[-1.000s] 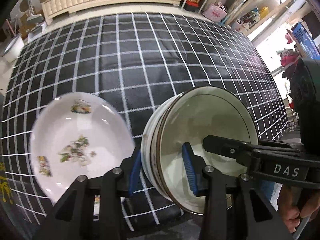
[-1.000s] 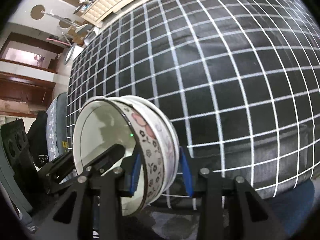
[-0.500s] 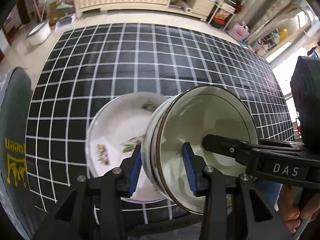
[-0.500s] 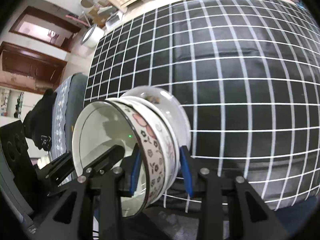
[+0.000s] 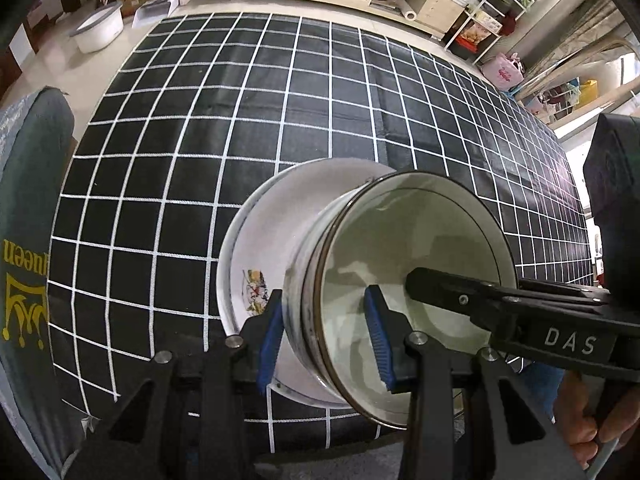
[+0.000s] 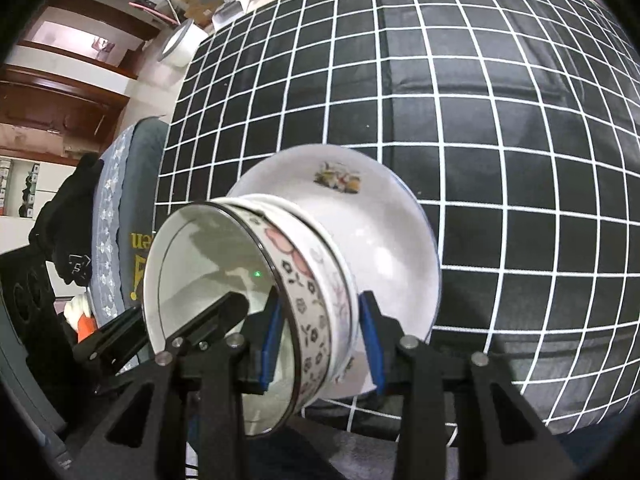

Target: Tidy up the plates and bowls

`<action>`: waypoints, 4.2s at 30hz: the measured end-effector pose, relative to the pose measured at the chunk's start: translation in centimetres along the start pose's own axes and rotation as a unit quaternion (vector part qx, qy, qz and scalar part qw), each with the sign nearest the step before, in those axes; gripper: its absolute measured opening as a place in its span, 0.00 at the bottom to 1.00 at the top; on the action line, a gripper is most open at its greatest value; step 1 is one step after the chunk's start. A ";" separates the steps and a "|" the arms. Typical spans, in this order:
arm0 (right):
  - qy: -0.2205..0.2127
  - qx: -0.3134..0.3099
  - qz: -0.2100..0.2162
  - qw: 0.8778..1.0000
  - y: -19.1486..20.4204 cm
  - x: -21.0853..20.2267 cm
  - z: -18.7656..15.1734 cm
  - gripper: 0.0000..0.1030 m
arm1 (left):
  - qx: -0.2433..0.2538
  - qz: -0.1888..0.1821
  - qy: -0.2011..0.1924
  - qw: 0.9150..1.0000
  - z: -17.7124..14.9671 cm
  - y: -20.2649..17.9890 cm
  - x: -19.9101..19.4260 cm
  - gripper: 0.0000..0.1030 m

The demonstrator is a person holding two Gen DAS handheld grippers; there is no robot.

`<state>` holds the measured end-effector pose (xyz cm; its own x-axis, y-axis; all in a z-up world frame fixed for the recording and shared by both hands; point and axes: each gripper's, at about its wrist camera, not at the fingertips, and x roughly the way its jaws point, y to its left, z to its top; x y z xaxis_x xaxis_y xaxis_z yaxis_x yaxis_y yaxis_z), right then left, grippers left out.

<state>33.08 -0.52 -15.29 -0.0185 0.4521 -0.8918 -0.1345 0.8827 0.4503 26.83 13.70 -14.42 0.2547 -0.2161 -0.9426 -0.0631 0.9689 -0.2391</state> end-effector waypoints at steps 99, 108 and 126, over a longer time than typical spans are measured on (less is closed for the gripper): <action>-0.550 -0.144 -0.233 0.789 2.4 -26.8 -33.3 1.00 | 0.116 0.089 -0.459 0.876 -26.0 -15.8 -26.9 0.84; -0.545 -0.145 -0.236 0.792 2.1 -26.3 -33.4 1.00 | 0.114 0.093 -0.459 0.876 -26.5 -15.9 -26.9 0.84; -0.543 -0.150 -0.236 0.792 2.4 -26.7 -34.0 1.00 | 0.109 0.100 -0.456 0.878 -27.0 -15.7 -27.1 0.84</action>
<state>-0.47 -14.84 8.03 0.9447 0.0685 -0.3208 -0.1047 0.9898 -0.0970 -5.10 1.12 8.58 0.9321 0.0512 -0.3585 -0.0343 0.9980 0.0534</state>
